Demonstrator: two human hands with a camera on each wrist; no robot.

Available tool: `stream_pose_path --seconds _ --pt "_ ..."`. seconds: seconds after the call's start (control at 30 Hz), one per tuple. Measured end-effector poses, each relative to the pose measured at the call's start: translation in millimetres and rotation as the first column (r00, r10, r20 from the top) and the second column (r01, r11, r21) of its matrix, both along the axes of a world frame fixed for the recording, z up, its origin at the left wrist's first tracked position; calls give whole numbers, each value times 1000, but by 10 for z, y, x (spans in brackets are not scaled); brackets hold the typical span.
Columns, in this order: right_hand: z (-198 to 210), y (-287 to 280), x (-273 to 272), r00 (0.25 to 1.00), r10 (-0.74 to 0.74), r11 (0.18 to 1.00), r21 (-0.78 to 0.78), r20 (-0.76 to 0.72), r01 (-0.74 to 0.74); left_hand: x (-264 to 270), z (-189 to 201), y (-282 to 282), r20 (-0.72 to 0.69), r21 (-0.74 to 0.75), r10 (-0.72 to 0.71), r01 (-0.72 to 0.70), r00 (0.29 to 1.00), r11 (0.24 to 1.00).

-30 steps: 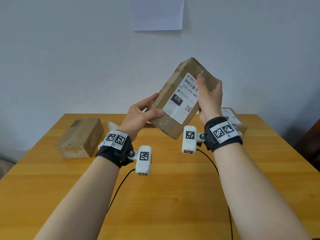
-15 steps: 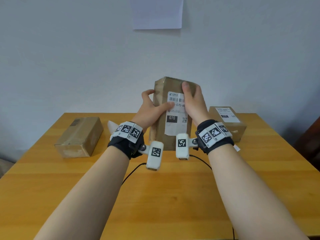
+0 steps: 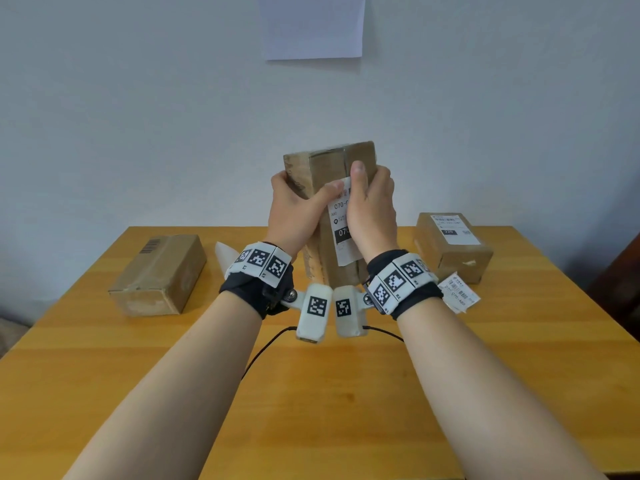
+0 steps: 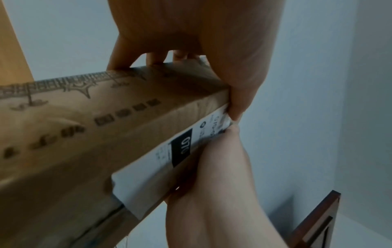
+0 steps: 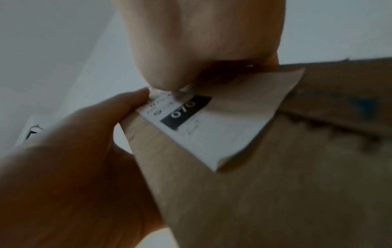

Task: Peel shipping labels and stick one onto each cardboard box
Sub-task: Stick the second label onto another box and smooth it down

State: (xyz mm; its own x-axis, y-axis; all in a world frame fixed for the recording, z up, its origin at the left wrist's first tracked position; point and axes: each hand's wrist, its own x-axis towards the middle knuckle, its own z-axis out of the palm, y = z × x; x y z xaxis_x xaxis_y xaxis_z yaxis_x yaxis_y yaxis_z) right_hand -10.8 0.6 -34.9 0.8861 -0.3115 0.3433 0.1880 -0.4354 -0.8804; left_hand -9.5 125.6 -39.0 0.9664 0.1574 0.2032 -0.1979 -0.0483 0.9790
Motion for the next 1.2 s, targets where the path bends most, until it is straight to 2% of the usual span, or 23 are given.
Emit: stream_pose_path --seconds 0.07,0.17,0.23,0.33,0.43,0.5,0.57,0.77,1.2 --pt "-20 -6 16 999 13 999 51 50 -16 -10 8 36 14 17 14 -14 1000 1000" --pt "0 -108 -9 976 -81 976 214 204 36 -2 -3 126 5 17 36 -36 999 999" --pt "60 -213 -81 961 -70 937 348 267 -29 10 -19 197 -38 -12 51 -51 998 999" --pt "149 -249 -190 962 236 895 355 136 -270 21 -36 228 -91 -62 61 -67 994 996" --pt "161 -134 -246 853 510 834 310 -114 -457 21 -49 174 -73 -65 50 -55 996 996" --pt "128 -53 -242 787 571 808 328 -234 -489 -4 -32 145 -51 -80 47 -51 998 995" --pt "108 6 -237 786 554 820 341 -275 -459 -23 -1 135 -33 -75 54 -57 998 996" --pt "181 109 -250 905 373 897 328 -205 -295 -43 63 130 35 -3 33 -33 999 999" --pt "264 63 -167 967 239 902 389 -92 -186 -11 69 147 86 134 -55 43 995 990"
